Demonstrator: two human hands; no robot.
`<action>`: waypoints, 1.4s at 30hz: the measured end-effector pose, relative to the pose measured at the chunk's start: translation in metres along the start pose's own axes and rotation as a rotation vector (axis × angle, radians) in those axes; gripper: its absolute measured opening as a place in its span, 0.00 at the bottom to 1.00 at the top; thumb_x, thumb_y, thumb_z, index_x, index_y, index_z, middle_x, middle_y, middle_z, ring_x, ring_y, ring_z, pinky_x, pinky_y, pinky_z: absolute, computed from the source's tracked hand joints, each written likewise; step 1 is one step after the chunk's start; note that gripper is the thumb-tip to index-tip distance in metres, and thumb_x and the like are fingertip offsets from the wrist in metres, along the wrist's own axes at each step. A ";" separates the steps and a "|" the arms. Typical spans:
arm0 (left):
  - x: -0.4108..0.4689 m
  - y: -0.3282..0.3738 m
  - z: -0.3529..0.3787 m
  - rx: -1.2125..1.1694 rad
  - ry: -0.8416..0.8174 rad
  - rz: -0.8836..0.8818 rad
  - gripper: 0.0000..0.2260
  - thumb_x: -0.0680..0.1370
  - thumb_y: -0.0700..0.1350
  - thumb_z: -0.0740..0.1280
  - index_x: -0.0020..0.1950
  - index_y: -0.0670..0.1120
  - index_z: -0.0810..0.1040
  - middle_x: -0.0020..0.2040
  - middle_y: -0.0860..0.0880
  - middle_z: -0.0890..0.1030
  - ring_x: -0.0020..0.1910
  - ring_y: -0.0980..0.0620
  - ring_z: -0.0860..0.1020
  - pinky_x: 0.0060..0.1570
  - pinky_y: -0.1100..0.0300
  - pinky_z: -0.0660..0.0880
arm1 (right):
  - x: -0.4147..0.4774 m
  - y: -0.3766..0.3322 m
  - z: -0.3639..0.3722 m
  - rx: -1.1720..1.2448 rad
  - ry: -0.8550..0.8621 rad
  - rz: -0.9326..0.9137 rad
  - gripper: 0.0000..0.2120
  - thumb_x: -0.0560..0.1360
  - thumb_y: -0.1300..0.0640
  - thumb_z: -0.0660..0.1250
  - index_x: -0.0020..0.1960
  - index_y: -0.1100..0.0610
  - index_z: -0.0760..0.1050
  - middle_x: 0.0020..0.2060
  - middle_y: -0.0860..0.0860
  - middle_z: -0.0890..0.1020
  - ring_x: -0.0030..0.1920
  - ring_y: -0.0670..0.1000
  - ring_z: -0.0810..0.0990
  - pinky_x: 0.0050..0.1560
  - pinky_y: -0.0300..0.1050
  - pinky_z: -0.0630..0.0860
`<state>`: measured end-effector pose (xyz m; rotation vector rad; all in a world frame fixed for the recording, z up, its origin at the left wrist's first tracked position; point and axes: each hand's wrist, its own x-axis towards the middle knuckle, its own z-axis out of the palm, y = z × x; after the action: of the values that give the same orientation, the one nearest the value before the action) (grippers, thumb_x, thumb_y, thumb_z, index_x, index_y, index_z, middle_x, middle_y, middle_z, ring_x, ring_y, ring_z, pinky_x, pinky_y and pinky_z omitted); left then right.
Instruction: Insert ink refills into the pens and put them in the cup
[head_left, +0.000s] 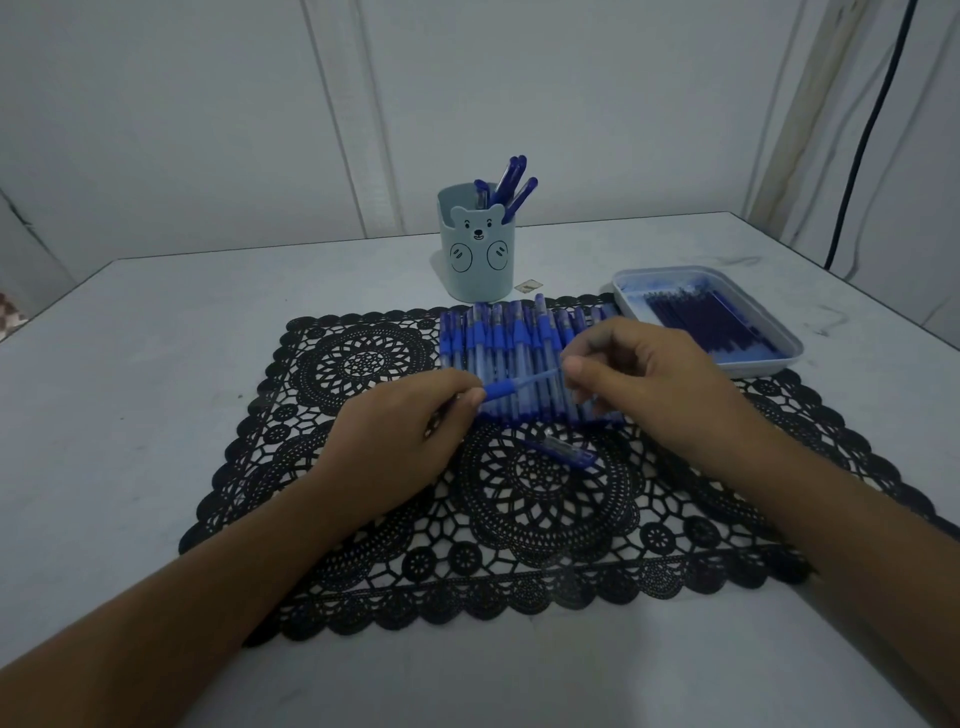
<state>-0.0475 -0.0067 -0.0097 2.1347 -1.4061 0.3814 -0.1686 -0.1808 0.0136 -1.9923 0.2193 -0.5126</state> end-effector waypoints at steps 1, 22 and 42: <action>0.000 0.001 -0.001 0.006 -0.005 0.011 0.17 0.77 0.56 0.52 0.54 0.52 0.77 0.30 0.63 0.70 0.27 0.67 0.69 0.26 0.74 0.59 | -0.001 0.000 0.001 0.006 -0.034 0.001 0.04 0.74 0.61 0.66 0.42 0.54 0.76 0.33 0.50 0.79 0.31 0.41 0.76 0.36 0.33 0.76; -0.001 -0.001 0.002 0.059 0.049 0.043 0.16 0.78 0.55 0.54 0.53 0.52 0.79 0.37 0.57 0.79 0.36 0.60 0.74 0.29 0.69 0.69 | 0.000 -0.002 -0.010 -0.378 -0.030 -0.046 0.05 0.74 0.51 0.64 0.40 0.49 0.75 0.30 0.43 0.77 0.32 0.36 0.74 0.35 0.26 0.70; -0.001 -0.004 0.002 0.039 0.023 0.034 0.17 0.78 0.55 0.53 0.54 0.52 0.78 0.36 0.57 0.79 0.33 0.60 0.74 0.29 0.68 0.70 | -0.001 -0.003 -0.014 -0.445 -0.199 -0.097 0.10 0.74 0.60 0.62 0.46 0.46 0.76 0.41 0.38 0.78 0.37 0.37 0.76 0.36 0.29 0.70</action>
<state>-0.0442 -0.0063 -0.0133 2.1324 -1.4344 0.4487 -0.1759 -0.1901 0.0217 -2.4816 0.1193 -0.3421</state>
